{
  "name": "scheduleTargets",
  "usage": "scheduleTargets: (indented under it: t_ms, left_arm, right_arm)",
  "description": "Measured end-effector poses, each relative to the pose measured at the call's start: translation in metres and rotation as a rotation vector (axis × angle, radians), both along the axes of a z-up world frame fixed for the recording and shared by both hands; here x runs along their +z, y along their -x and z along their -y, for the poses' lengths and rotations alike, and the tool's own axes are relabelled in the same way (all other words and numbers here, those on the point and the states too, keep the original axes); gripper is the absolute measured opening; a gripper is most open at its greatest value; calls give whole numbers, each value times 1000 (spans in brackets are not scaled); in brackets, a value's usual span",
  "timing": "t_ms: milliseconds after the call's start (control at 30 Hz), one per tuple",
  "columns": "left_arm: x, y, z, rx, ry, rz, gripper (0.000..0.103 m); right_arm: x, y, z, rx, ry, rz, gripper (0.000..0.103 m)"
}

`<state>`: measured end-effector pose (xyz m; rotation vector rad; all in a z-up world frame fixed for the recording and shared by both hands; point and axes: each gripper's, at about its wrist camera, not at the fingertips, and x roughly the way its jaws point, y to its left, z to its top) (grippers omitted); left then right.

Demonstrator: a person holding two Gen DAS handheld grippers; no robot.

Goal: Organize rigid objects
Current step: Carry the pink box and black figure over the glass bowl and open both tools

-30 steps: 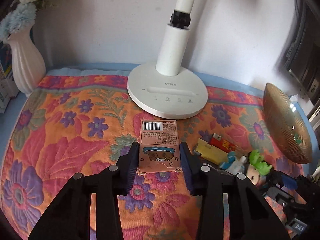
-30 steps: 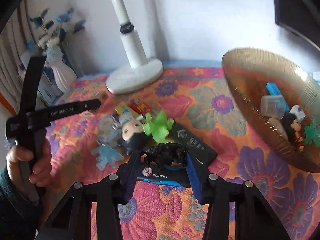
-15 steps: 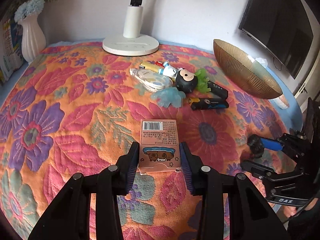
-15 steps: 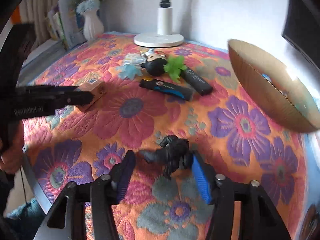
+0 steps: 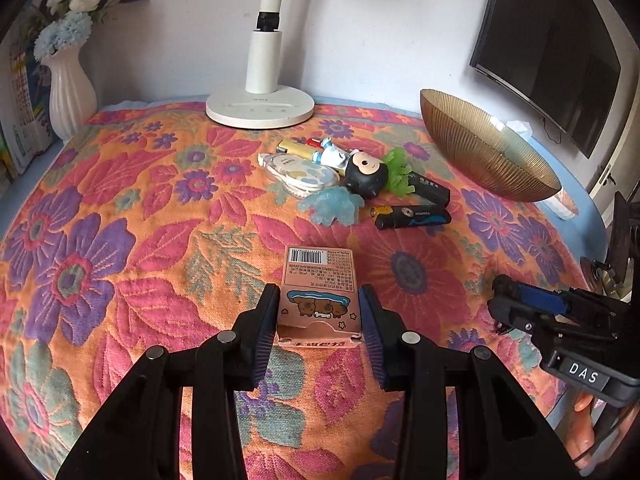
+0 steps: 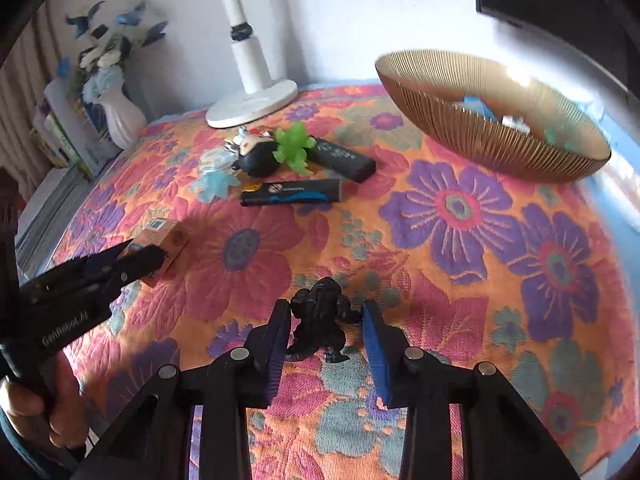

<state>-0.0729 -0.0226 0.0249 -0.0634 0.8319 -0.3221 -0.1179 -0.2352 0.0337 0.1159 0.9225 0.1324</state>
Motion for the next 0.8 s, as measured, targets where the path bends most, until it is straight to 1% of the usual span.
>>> scheduleTargets:
  t_ms: [67, 133, 200, 267, 333, 367, 433, 467, 533, 600, 733, 767, 800]
  left_arm:
    - [17, 0, 6, -6, 19, 17, 37]
    - [44, -4, 19, -36, 44, 68, 37]
    - [78, -12, 41, -81, 54, 132, 37]
    - [106, -27, 69, -138, 72, 163, 37]
    - [126, -48, 101, -196, 105, 160, 37]
    - [130, -59, 116, -222, 116, 140, 37]
    - [128, -79, 147, -252, 115, 108, 37]
    - [124, -88, 161, -261, 103, 95, 37]
    - [108, -102, 183, -279, 95, 37, 37]
    - [92, -111, 196, -283, 103, -6, 37]
    - [73, -115, 207, -287, 82, -35, 37]
    - [72, -116, 208, -282, 73, -36, 41]
    - [72, -115, 207, -269, 64, -32, 53]
  right_arm:
    - [14, 5, 13, -8, -30, 24, 35]
    - [39, 3, 33, -42, -41, 78, 35]
    - [73, -2, 63, -105, -18, 153, 35]
    - [103, -12, 97, -183, -6, 197, 35]
    - [119, -27, 125, -236, 9, 200, 35]
    - [122, -38, 138, -254, 16, 177, 35]
    - [120, -53, 157, -268, 5, 131, 35]
    - [118, -59, 164, -270, -7, 107, 35]
    - [109, -69, 173, -282, -6, 73, 35]
    - [100, -77, 177, -286, -5, 40, 35]
    - [83, -87, 181, -286, -18, -7, 35]
    - [79, -90, 182, -290, -20, -19, 36]
    - [77, -92, 185, -300, -24, -27, 37]
